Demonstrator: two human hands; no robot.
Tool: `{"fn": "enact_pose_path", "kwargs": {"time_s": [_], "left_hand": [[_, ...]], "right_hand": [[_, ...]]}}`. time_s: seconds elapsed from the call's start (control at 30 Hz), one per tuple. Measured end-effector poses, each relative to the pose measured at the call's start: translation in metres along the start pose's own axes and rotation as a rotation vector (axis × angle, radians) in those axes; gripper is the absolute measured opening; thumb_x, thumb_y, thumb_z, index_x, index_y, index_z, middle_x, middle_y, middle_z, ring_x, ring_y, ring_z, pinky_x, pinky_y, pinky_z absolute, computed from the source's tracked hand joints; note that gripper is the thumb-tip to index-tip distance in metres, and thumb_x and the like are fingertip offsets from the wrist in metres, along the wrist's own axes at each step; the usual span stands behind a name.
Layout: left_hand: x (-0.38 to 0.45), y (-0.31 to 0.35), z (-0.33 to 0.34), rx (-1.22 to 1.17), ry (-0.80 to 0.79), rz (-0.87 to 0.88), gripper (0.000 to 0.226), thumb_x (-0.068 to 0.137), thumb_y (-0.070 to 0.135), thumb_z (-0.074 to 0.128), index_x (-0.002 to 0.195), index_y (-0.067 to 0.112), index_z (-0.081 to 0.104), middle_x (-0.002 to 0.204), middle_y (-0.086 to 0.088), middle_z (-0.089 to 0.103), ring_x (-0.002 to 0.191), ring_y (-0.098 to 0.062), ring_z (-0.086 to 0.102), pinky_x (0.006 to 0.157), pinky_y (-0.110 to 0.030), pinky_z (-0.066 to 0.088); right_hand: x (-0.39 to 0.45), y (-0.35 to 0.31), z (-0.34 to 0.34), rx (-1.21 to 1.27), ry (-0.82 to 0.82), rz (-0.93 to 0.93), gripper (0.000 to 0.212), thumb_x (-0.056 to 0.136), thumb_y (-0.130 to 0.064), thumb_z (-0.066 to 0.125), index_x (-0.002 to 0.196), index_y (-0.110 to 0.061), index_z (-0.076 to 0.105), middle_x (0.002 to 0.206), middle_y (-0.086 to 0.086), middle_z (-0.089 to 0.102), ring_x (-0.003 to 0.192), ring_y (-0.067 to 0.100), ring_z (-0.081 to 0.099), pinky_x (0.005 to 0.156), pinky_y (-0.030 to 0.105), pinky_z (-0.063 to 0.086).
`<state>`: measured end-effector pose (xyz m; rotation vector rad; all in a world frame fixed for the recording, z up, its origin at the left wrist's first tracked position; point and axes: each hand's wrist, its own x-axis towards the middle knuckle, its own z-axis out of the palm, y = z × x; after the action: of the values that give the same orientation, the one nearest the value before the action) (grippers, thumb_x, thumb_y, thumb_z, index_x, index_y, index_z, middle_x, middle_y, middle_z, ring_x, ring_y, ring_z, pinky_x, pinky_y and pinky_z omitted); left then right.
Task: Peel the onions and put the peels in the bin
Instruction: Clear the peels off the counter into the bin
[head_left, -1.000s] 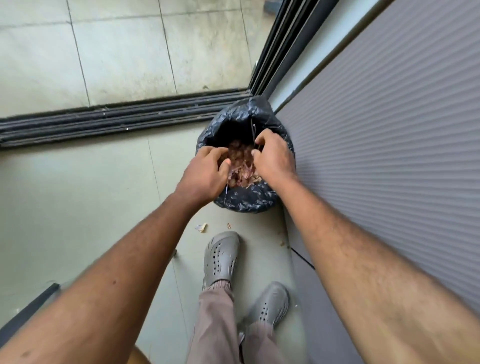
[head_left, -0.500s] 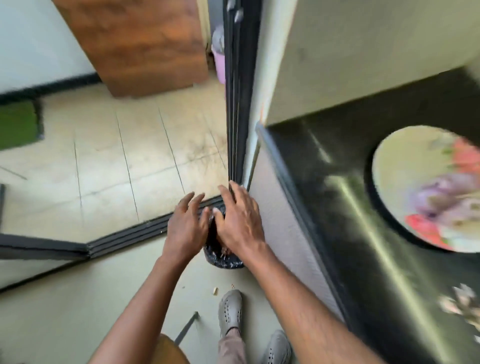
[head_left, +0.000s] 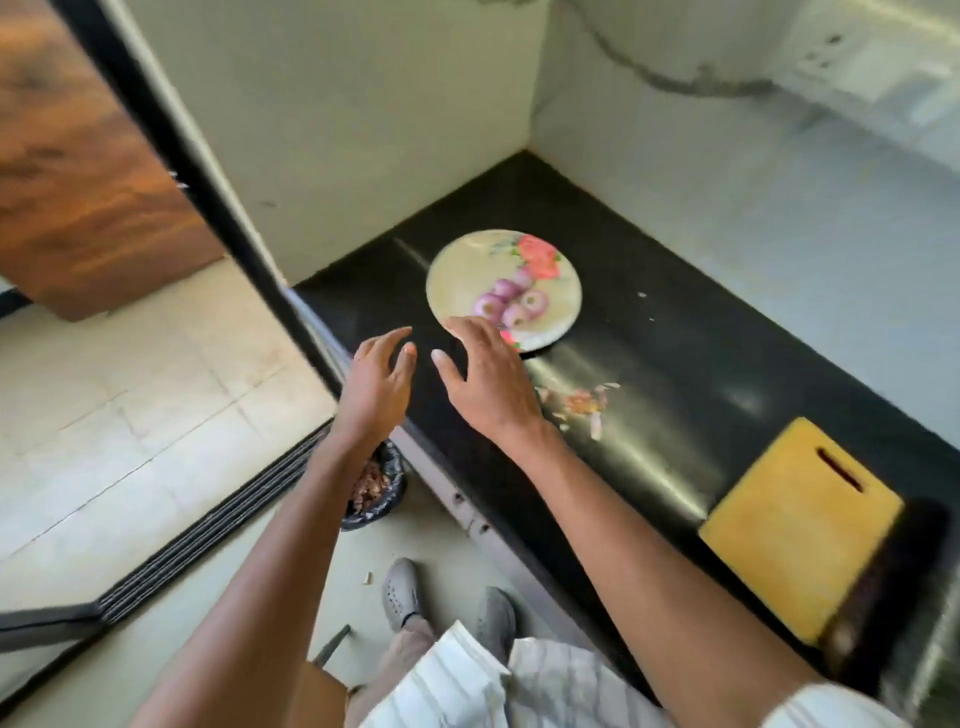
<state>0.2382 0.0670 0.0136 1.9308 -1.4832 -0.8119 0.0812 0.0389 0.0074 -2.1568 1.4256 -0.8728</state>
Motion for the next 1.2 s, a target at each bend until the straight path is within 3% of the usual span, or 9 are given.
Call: {"fn": "enact_pose_path", "kwargs": {"time_s": [0.07,0.17,0.27,0.33,0.47,0.7,0.83,1.1,1.2], "left_hand": [[-0.010,0.027,0.047,-0.023,-0.121,0.038,0.043,0.104,0.037,0.045,0.139,0.017,0.059,0.122,-0.021,0.066,0.119,-0.039,0.060,0.100,-0.053,0.050],[-0.035,0.050,0.106,0.005,-0.254,0.094,0.039,0.106,0.028,0.047,0.138,0.012,0.060,0.131,-0.014,0.066,0.124,-0.030,0.059,0.105,-0.043,0.047],[-0.057,0.060,0.138,-0.003,-0.315,0.086,0.040,0.106,0.028,0.046,0.140,0.012,0.059,0.137,-0.011,0.062,0.130,-0.025,0.055,0.109,-0.039,0.042],[-0.066,0.061,0.147,-0.010,-0.335,0.067,0.040,0.107,0.030,0.045,0.142,0.015,0.057,0.141,-0.010,0.059,0.133,-0.024,0.052,0.113,-0.037,0.040],[-0.073,0.050,0.146,0.017,-0.316,0.027,0.041,0.108,0.030,0.043,0.145,0.016,0.054,0.144,-0.009,0.054,0.137,-0.021,0.047,0.110,-0.024,0.031],[-0.067,0.023,0.125,0.040,-0.221,-0.046,0.040,0.109,0.031,0.041,0.146,0.019,0.052,0.146,-0.007,0.051,0.138,-0.019,0.046,0.109,-0.024,0.031],[-0.062,0.014,0.120,0.035,-0.179,-0.057,0.040,0.109,0.031,0.041,0.146,0.019,0.052,0.145,-0.006,0.051,0.138,-0.018,0.045,0.108,-0.023,0.031],[-0.066,0.000,0.120,-0.067,-0.057,-0.102,0.039,0.109,0.033,0.042,0.144,0.021,0.053,0.144,-0.003,0.053,0.138,-0.015,0.044,0.111,-0.028,0.034],[-0.065,-0.010,0.109,-0.058,-0.043,-0.107,0.040,0.109,0.033,0.041,0.145,0.020,0.052,0.144,-0.003,0.052,0.138,-0.015,0.043,0.108,-0.023,0.030]], "right_hand": [[-0.038,0.053,-0.040,-0.037,0.061,0.139,0.041,0.097,-0.032,0.061,0.130,-0.010,0.061,0.129,0.010,0.063,0.123,0.028,0.056,0.104,0.041,0.045],[-0.105,0.129,-0.088,-0.147,0.114,0.407,0.047,0.102,-0.036,0.054,0.141,-0.010,0.054,0.143,0.011,0.055,0.135,0.031,0.048,0.112,0.040,0.036],[-0.152,0.175,-0.109,-0.195,0.107,0.649,0.062,0.105,-0.049,0.041,0.156,-0.013,0.034,0.163,0.010,0.031,0.153,0.030,0.023,0.125,0.043,0.018],[-0.160,0.189,-0.103,-0.215,0.062,0.714,0.071,0.104,-0.057,0.033,0.160,-0.015,0.023,0.169,0.011,0.016,0.156,0.029,0.009,0.128,0.045,0.008],[-0.136,0.177,-0.064,-0.184,0.048,0.623,0.077,0.103,-0.060,0.033,0.161,-0.011,0.021,0.168,0.014,0.018,0.156,0.029,0.011,0.128,0.044,0.007],[-0.103,0.147,-0.006,-0.071,-0.160,0.352,0.077,0.102,-0.060,0.039,0.162,-0.016,0.018,0.169,0.006,0.019,0.157,0.020,0.011,0.128,0.038,0.008],[-0.107,0.158,-0.014,-0.120,-0.088,0.376,0.075,0.101,-0.058,0.040,0.160,-0.014,0.026,0.167,0.008,0.024,0.156,0.024,0.016,0.127,0.041,0.014],[-0.099,0.148,0.004,-0.135,-0.219,0.204,0.070,0.103,-0.052,0.044,0.160,-0.015,0.025,0.167,0.002,0.025,0.156,0.016,0.014,0.128,0.034,0.008],[-0.101,0.153,0.002,-0.123,-0.175,0.213,0.070,0.103,-0.053,0.042,0.160,-0.015,0.027,0.167,0.004,0.025,0.156,0.021,0.016,0.127,0.043,0.015]]}}
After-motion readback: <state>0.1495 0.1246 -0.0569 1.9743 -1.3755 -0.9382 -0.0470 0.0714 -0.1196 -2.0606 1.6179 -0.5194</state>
